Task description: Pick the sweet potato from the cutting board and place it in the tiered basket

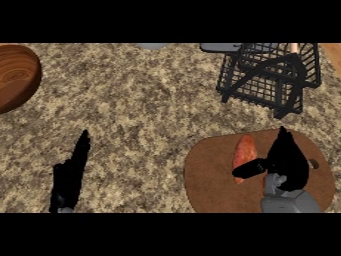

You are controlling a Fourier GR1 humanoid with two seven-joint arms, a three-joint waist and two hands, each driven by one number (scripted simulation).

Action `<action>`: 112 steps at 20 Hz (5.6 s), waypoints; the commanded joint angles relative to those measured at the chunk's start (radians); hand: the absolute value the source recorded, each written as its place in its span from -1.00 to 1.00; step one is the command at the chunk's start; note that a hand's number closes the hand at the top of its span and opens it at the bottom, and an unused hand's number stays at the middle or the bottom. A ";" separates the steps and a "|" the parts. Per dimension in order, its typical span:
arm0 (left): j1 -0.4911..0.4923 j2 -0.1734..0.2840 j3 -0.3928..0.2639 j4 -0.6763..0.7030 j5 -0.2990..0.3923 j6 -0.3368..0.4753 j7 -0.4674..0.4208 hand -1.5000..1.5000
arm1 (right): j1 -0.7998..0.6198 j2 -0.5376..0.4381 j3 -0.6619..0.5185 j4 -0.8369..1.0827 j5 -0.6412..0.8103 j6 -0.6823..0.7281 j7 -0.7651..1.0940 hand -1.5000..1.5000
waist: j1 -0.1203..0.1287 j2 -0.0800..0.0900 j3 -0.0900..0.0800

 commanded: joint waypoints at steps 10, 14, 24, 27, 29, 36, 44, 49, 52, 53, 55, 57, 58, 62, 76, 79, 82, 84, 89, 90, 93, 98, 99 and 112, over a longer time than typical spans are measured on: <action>0.002 0.018 0.048 0.039 0.023 -0.045 -0.021 0.00 | -0.119 0.006 -0.060 0.145 -0.085 0.082 0.238 -1.00 | -0.010 -0.001 -0.001; 0.040 0.012 0.032 0.018 0.017 -0.050 -0.034 0.00 | -0.118 0.006 -0.076 0.186 -0.125 0.039 0.238 -1.00 | -0.005 -0.002 -0.001; -0.002 -0.001 0.043 -0.007 -0.006 -0.015 0.041 0.00 | -0.059 0.006 -0.029 0.163 -0.176 0.006 0.238 -1.00 | -0.020 -0.006 0.000; -0.001 -0.008 0.039 0.023 -0.008 -0.037 0.016 0.00 | -0.107 0.006 -0.021 0.243 -0.162 -0.061 0.238 1.00 | -0.012 -0.002 0.000; -0.016 -0.017 0.057 0.063 -0.006 -0.041 -0.019 0.00 | -0.061 0.006 0.045 0.254 -0.162 -0.087 0.236 1.00 | -0.014 -0.001 0.000; -0.061 -0.034 0.055 0.057 -0.037 -0.028 0.039 0.00 | -0.141 0.005 0.082 0.355 -0.073 -0.071 0.139 1.00 | -0.011 0.000 0.001; 0.007 -0.044 0.063 0.041 -0.037 -0.034 0.000 0.00 | -0.103 -0.250 -0.014 0.282 -0.126 0.107 -0.385 1.00 | -0.024 0.001 0.001; 0.040 -0.037 0.060 -0.003 -0.037 -0.021 0.020 0.00 | 0.007 -0.495 -0.011 0.174 -0.241 0.160 -0.857 1.00 | -0.050 -0.008 0.003; 0.035 -0.052 0.058 -0.015 -0.054 0.009 0.036 0.00 | 0.035 -0.562 -0.163 0.088 -0.379 0.160 -0.974 1.00 | -0.057 -0.010 0.002; 0.039 -0.028 0.080 0.000 -0.039 -0.024 -0.007 0.00 | -0.008 -0.571 -0.252 0.115 -0.446 0.158 -0.993 1.00 | -0.051 -0.008 0.002; 0.057 -0.029 0.071 -0.031 -0.035 -0.027 0.015 0.00 | 0.032 -0.586 -0.333 0.050 -0.523 0.180 -1.003 1.00 | -0.051 -0.010 0.002; 0.058 -0.036 0.066 -0.005 -0.034 -0.039 0.003 0.00 | -0.054 -0.580 -0.426 0.023 -0.617 0.203 -0.959 1.00 | -0.048 -0.011 0.000; 0.047 -0.046 0.061 -0.032 -0.048 -0.008 0.034 0.00 | -0.036 -0.619 -0.481 -0.011 -0.652 0.222 -0.966 1.00 | -0.055 -0.013 0.001; 0.008 -0.039 0.088 0.010 -0.043 -0.024 0.025 0.00 | -0.068 -0.712 -0.613 -0.103 -0.738 0.269 -0.981 1.00 | -0.051 -0.009 0.000; -0.035 -0.103 0.077 0.063 -0.101 -0.055 0.025 0.00 | -0.416 -0.872 -0.599 -0.007 -0.809 0.367 -0.703 1.00 | -0.012 0.000 0.000; 0.025 -0.052 0.095 -0.011 -0.075 -0.109 0.032 0.00 | -0.546 -0.840 -0.483 0.074 -0.749 0.312 -0.649 1.00 | 0.005 0.001 0.000; 0.041 -0.072 0.100 0.010 -0.081 -0.109 -0.010 0.00 | -0.608 -0.806 -0.422 0.198 -0.673 0.259 -0.714 1.00 | 0.008 0.003 0.000; 0.022 -0.059 0.106 -0.015 -0.101 -0.092 0.027 0.00 | -0.674 -0.764 -0.368 0.240 -0.647 0.240 -0.695 1.00 | 0.007 0.002 0.000; -0.025 -0.062 0.132 0.030 -0.093 -0.120 0.049 0.00 | -0.700 -0.729 -0.338 0.435 -0.579 0.199 -0.905 1.00 | -0.001 0.003 0.001; 0.019 -0.118 0.069 -0.001 -0.146 -0.058 0.030 0.00 | -0.713 -0.712 -0.312 0.496 -0.551 0.182 -0.926 1.00 | 0.009 0.005 0.001; 0.024 -0.066 0.126 -0.014 -0.097 -0.124 0.037 0.00 | -0.752 -0.663 -0.257 0.546 -0.493 0.153 -0.946 1.00 | 0.005 0.003 0.001; -0.018 -0.086 0.144 0.032 -0.125 -0.102 0.044 0.00 | -0.778 -0.607 -0.243 0.645 -0.432 0.093 -0.969 1.00 | -0.006 0.002 0.001; 0.002 -0.088 0.127 0.003 -0.122 -0.112 0.039 0.00 | -0.786 -0.571 -0.218 0.708 -0.390 0.030 -0.990 1.00 | 0.003 0.004 0.001; 0.036 -0.117 0.119 0.013 -0.139 -0.119 0.014 0.00 | -0.847 -0.419 -0.416 1.014 -0.551 -0.056 -1.083 -1.00 | 0.011 0.007 0.002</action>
